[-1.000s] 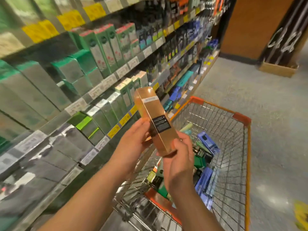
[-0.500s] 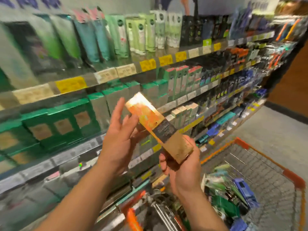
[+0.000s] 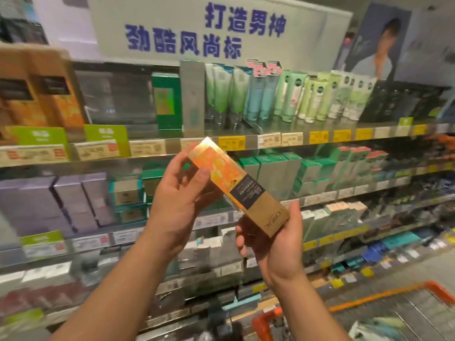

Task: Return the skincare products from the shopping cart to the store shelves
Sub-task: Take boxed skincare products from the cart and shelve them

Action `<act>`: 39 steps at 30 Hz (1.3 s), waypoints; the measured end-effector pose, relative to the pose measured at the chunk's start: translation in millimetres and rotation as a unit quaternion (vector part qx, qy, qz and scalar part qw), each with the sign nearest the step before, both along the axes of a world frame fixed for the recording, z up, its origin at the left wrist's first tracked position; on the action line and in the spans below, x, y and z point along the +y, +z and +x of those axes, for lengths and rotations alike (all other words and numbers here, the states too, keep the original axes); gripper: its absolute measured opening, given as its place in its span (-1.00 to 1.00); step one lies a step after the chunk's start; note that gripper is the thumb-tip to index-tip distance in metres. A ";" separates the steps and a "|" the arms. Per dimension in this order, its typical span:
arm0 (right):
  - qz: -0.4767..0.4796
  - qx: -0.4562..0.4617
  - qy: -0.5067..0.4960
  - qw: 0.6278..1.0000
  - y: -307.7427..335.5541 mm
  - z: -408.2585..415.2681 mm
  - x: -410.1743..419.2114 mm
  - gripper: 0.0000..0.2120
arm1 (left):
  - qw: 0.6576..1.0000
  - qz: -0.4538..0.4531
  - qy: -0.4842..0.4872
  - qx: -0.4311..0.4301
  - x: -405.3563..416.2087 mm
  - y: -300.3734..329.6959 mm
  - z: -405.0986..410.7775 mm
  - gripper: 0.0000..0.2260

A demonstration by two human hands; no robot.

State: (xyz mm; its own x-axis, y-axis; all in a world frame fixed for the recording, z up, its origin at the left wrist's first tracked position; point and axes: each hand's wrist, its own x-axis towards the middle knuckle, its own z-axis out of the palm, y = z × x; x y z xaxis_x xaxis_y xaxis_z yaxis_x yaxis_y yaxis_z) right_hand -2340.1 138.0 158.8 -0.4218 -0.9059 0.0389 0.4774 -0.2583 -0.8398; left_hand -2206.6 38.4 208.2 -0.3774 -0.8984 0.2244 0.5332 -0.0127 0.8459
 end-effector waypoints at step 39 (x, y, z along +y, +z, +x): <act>-0.165 0.318 0.061 0.931 214.8 154.6 -262.2 -0.67 | 0.969 0.136 0.204 0.027 -139.5 63.7 163.9 -0.83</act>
